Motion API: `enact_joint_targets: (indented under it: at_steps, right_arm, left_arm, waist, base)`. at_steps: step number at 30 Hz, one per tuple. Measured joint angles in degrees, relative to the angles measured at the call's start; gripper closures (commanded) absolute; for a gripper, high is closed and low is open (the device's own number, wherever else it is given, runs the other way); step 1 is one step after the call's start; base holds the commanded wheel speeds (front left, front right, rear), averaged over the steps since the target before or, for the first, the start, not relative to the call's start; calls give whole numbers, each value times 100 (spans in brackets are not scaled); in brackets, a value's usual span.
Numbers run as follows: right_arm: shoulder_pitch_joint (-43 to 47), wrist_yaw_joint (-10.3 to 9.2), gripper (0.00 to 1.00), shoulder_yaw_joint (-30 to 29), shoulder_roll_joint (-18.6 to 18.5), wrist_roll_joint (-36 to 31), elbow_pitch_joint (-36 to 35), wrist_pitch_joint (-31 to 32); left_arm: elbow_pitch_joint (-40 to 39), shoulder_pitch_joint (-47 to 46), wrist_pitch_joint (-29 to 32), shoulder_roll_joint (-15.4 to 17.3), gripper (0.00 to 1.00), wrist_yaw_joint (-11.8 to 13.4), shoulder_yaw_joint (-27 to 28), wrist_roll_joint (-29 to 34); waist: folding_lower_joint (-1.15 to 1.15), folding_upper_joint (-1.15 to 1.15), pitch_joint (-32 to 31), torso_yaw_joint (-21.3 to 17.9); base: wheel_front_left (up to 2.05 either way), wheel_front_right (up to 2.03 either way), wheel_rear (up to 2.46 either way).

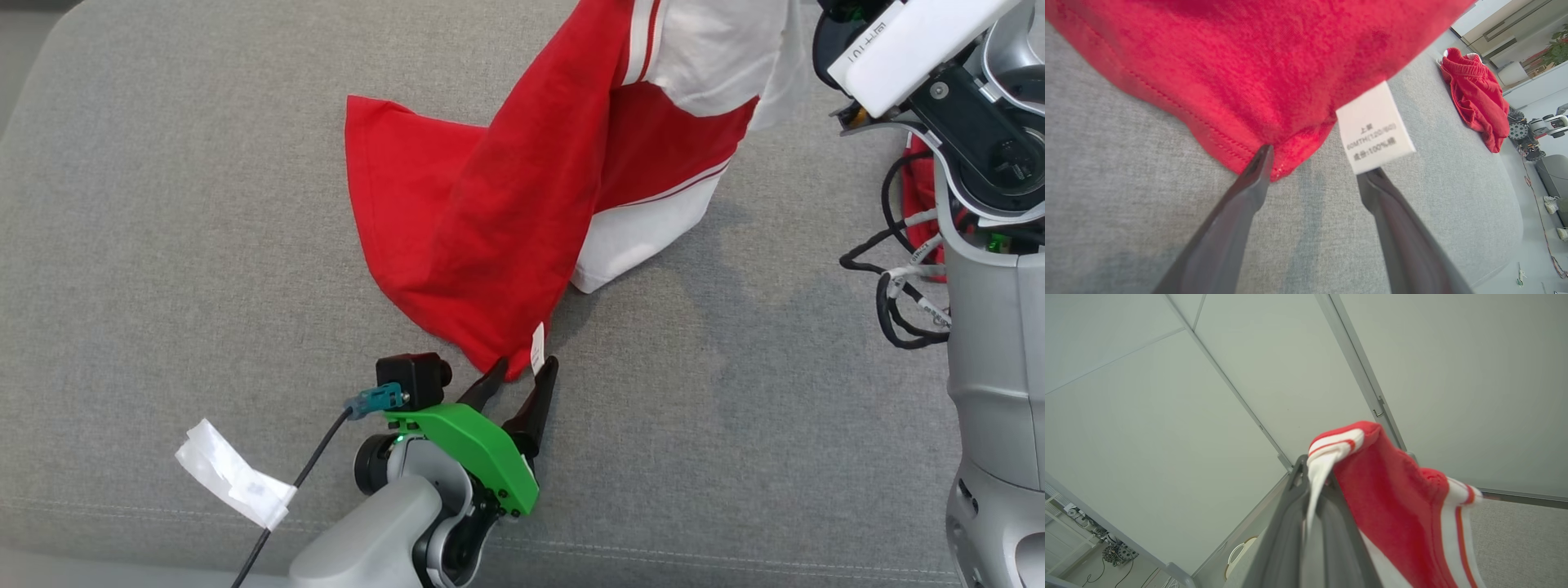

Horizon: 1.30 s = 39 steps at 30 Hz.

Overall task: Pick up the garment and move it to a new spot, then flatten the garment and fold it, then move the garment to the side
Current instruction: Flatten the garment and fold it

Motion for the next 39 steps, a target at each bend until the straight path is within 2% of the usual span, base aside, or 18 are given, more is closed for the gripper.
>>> enact_joint_targets:
  at_steps: [10, 25, 27, 29, 33, 35, 37, 38, 39]
  right_arm:
    - [12, 0, 100, -103, 57, -79, -26, 93]
    - [83, -1, 100, -240, 178, -155, -167, 203]
    - [83, -1, 100, -240, 208, -191, -210, 229]
    - [83, -3, 100, -258, 210, -193, -235, 252]
    - [86, -40, 100, -337, 212, -238, -278, 253]
    - [88, -40, 100, -364, 221, -245, -307, 268]
    - [98, -40, 100, -399, 224, -250, -316, 268]
    - [104, -40, 100, -417, 226, -250, -320, 268]
    - [114, -40, 100, -439, 231, -250, -325, 268]
  left_arm:
    - [164, -144, -1, -1, 0, 60, 192, 36]
    - [313, -129, -1, -3, 2, 85, 48, 63]
    - [343, -129, -1, -3, 23, 97, 53, 63]
    - [369, -129, -2, -3, 51, 100, 57, 65]
    - [399, -131, -29, -3, 53, 101, 70, 69]
    - [403, -136, -51, -3, 58, 100, 89, 70]
    - [417, -139, -53, -3, 91, 100, 82, 69]
    - [428, -139, -53, -3, 100, 99, 80, 69]
    - [439, -139, -53, -3, 100, 96, 82, 69]
  waist:
    - [0, 0, 4, -1]
    - [0, 0, 21, -69]
    - [0, 0, 49, -90]
    - [0, 0, 83, -110]
    - [0, 0, 157, -140]
    - [0, 0, 203, -156]
    - [0, 0, 222, -157]
    - [0, 0, 227, -155]
    - [0, 0, 229, -152]
  base:
    - [0, 0, 0]
    - [0, 0, 0]
    - [0, 0, 0]
    - [0, 0, 0]
    - [0, 0, 0]
    - [0, 0, 0]
    - [0, 0, 0]
    - [0, 0, 0]
    - [0, 0, 0]
